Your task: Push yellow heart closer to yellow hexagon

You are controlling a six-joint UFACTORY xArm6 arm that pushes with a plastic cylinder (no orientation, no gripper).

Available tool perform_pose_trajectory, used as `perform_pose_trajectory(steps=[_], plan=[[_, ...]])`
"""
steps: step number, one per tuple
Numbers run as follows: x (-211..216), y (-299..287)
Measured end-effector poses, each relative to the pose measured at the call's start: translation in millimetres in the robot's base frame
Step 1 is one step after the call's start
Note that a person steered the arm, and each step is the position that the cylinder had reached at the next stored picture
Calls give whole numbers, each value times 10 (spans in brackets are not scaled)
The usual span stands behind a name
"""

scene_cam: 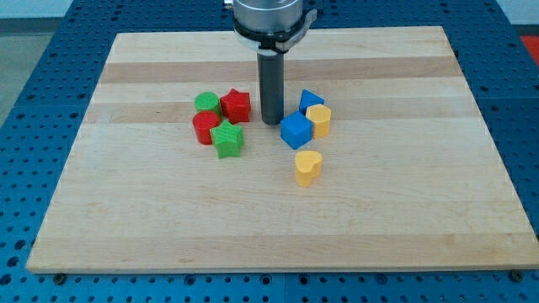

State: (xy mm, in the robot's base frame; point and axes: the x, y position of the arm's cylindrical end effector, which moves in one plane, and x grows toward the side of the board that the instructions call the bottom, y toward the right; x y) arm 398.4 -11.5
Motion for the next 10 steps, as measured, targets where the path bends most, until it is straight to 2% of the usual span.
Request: perform_pose_trajectory(steps=[1, 3, 6, 9, 10], plan=[[-192, -47], [64, -344], [161, -224], [1472, -137], [1283, 396]])
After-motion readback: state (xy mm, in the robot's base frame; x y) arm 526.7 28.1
